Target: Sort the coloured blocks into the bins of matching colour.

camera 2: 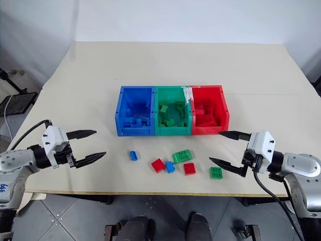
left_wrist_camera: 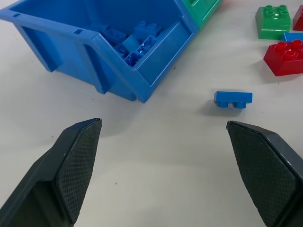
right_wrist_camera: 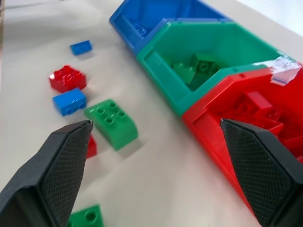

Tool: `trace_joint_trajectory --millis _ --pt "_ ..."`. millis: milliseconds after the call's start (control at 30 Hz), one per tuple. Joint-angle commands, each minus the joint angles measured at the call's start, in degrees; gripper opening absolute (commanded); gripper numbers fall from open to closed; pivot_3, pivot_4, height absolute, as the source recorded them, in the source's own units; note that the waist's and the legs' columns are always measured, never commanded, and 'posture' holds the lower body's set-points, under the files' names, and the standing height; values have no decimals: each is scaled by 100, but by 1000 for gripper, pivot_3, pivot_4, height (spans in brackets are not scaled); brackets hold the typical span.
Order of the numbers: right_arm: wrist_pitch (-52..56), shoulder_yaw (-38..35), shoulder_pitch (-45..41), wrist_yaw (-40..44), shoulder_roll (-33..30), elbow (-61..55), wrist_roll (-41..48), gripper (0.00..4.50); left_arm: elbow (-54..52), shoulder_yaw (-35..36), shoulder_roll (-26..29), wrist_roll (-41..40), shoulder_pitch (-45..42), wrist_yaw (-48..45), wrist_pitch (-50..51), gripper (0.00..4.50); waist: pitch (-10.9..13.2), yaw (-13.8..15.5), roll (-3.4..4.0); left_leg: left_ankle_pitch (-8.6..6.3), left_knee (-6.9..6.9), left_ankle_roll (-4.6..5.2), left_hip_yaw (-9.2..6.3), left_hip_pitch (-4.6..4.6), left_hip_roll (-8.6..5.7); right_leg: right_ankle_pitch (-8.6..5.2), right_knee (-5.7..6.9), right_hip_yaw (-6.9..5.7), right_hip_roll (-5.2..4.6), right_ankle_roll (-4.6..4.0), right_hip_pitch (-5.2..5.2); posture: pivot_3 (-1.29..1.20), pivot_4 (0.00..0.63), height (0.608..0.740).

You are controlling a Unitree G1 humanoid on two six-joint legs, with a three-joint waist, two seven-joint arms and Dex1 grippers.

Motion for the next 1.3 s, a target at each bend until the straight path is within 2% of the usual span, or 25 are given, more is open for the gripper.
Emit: trace_joint_trajectory --millis 33,233,467,600,767,967,1100,1233,1300 --pt "45 -73 -18 -146 79 -234 37 4500 -286 65 -37 -54 20 72 -28 4475 0 22 0 0 0 0 0 0 0 0 0 0 0 0 0 0 150 740" --pt "213 -570 445 -173 -113 -344 101 4500 -959 -344 -202 -327 -94 -19 307 4475 0 72 0 0 1 0 -2 -1 -2 0 0 0 -1 0 1 0 150 740" --pt "205 -1879 2036 306 -533 -121 -122 4500 -1861 -1802 -403 -83 -608 -380 543 4475 1 122 1 -1 2 2 6 -1 -1 0 -1 2 0 0 2 0 150 740" --pt "12 -2022 2393 487 -613 119 -339 4500 -1841 -2368 -640 99 -918 -427 519 4475 2 103 0 -2 2 3 20 6 -1 0 -4 14 2 0 6 0 150 740" --pt "359 -1345 1971 544 -900 -166 -517 4500 -1573 -2609 -678 307 -1033 -662 236 4475 1 -11 3 -2 -1 5 48 22 7 -1 -8 42 10 -3 7 0 150 740" --pt "1523 61 1025 299 -1444 -791 -924 4500 -1408 -2210 -359 205 -725 -878 41 4475 4 42 4 -4 5 2 44 18 15 -5 -12 40 18 -9 3 0 150 740" --pt "1328 940 515 204 -1386 -655 -1588 4500 -1381 -1927 -192 185 -317 -928 -104 4475 5 94 4 -6 9 3 36 5 11 -4 -33 34 15 -9 4 0 150 740" --pt "1356 1209 404 201 -1278 -647 -1631 4500 -1498 -1750 -110 161 -63 -941 -104 4475 5 95 4 -8 9 7 35 -2 8 -4 -42 28 14 -7 3 0 150 740" --pt "1302 1278 447 275 -1317 -623 -1674 3873 -1557 -1666 -90 150 25 -917 -70 4500 6 83 2 -8 9 7 36 -2 11 -4 -42 26 15 -7 3 0 150 740"
